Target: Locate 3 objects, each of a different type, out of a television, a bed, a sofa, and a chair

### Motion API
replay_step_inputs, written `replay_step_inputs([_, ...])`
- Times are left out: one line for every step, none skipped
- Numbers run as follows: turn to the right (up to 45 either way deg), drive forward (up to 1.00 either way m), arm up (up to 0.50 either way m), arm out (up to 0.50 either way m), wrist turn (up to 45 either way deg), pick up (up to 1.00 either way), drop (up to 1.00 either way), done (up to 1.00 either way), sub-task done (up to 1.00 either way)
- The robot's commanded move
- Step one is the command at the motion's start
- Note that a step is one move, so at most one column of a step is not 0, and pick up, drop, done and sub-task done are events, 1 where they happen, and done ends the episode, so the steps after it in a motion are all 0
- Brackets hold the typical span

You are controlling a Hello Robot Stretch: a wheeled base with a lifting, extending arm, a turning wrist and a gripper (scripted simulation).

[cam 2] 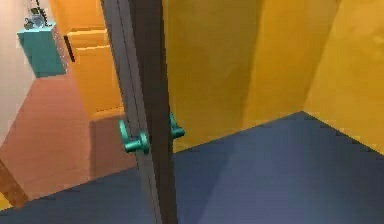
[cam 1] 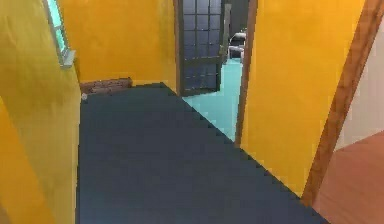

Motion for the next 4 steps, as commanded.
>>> replay_step_inputs([0.0,1.0,0.0,0.0,0.0,0.0,0.0,0.0,0.0])
replay_step_inputs([0.0,1.0,0.0,0.0,0.0,0.0,0.0,0.0,0.0])
replay_step_inputs([9.0,0.0,0.0,0.0,0.0,0.0,0.0,0.0,0.0])
replay_step_inputs([0.0,0.1,0.0,0.0,0.0,0.0,0.0,0.0,0.0])
